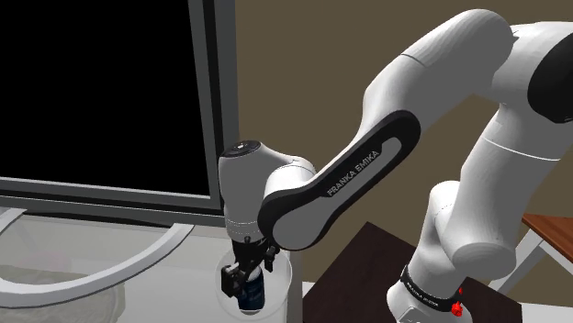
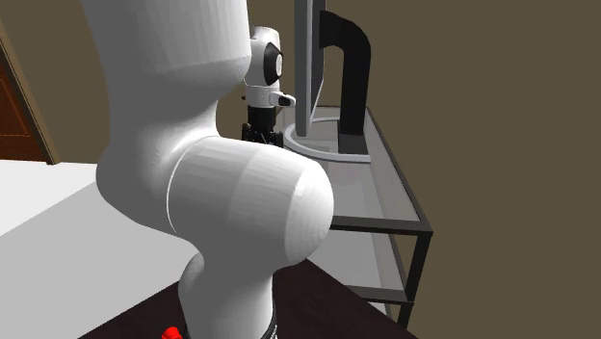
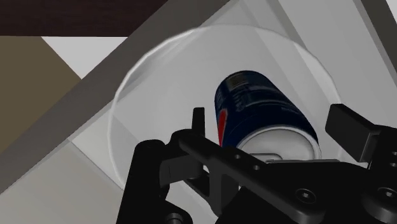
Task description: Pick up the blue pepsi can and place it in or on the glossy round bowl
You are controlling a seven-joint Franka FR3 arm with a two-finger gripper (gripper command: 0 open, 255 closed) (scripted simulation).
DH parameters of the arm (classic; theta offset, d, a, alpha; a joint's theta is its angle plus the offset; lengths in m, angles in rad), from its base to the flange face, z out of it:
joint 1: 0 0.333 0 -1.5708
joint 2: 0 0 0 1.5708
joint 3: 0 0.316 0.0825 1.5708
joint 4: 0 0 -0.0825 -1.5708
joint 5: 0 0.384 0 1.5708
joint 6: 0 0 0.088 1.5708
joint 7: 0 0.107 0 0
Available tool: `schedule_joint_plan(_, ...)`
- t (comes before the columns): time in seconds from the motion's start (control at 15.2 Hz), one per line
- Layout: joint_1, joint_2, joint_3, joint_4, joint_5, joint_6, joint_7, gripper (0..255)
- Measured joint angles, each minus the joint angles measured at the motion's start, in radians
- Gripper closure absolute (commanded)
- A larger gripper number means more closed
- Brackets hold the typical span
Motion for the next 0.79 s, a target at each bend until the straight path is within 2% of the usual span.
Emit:
schedule_joint_plan(0.07,0.0,0.0,0.0,0.0,0.0,0.0,0.0,255)
schedule_joint_plan(0.66,0.0,-0.001,0.0,-0.001,0.001,0.0,0.0,255)
schedule_joint_plan(0.73,0.0,-0.001,0.0,-0.001,0.001,0.0,0.0,0)
schedule_joint_plan(0.79,0.0,-0.001,0.0,-0.001,0.001,0.0,0.0,0)
